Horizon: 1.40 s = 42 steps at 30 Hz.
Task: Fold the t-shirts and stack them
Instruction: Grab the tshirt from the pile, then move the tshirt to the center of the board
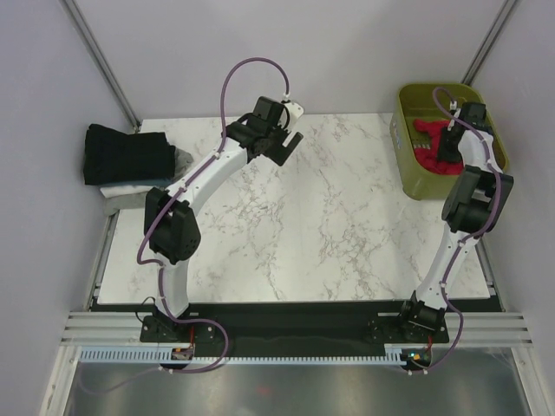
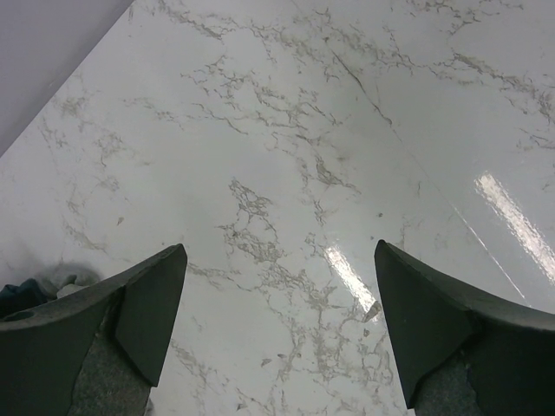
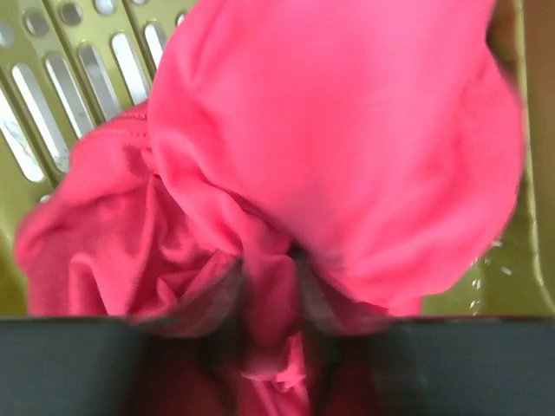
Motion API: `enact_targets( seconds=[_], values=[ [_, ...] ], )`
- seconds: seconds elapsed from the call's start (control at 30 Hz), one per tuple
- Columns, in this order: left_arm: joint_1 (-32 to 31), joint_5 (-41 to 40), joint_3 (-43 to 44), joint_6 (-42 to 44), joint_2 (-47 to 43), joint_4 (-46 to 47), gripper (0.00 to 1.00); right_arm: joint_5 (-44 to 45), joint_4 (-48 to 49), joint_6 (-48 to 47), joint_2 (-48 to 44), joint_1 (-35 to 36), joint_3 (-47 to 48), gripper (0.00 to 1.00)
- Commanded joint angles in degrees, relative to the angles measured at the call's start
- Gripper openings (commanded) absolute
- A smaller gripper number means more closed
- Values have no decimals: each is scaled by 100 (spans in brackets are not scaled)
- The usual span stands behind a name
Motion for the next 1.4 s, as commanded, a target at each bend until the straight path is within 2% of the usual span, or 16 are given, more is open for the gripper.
enact_targets(
  seconds=[0.0,0.03,0.07,0.13,0.37,0.57,0.6,0.8,0.93,1.03,1.1,1.13,1.17,1.2,1.23,1.37],
  values=[
    [2,64,123,-153,-164,69,96,111,148,-81,-190,17,355,22],
    [28,64,132,-180,-182,78,96,128,157,-81,-296,43,381,16],
    [54,55,141,-267,-200,87,96,128,183,-81,-419,52,408,6],
    [159,46,219,-408,-217,113,95,146,192,-107,-858,130,531,0],
    [599,512,642,-558,-349,227,95,23,411,-440,-2317,420,1356,0],
    [898,767,229,-715,-849,535,93,-452,745,-696,-3530,973,1357,0],
    [959,793,142,-768,-946,631,93,-443,763,-766,-3740,1262,1375,0],
    [1021,364,-860,-962,-1816,1167,94,-127,798,-881,-4024,2493,2147,0],
    [1004,-189,-1379,-989,-2150,1343,94,-240,816,-845,-4032,2854,2517,0],
    [977,-226,-1686,-840,-2405,1335,94,-399,825,-819,-4199,2969,2317,0],
    [794,-331,-1845,-577,-2633,1335,95,-469,798,-836,-4505,2961,1458,42],
    [653,-697,-2011,-262,-2713,1343,96,-495,755,-898,-4603,2970,1123,76],
    [513,-857,-2082,-85,-2783,1343,97,-496,606,-872,-4717,2952,511,86],
    [337,-894,-2144,21,-2853,1265,98,-487,535,-837,-4927,2961,209,91],
    [327,-650,-2223,5,-3037,1160,98,-513,482,-741,-5051,2961,-90,98],
    [493,158,-2189,-355,-3275,291,98,-985,26,-292,-5710,2952,-1784,98]
  ],
)
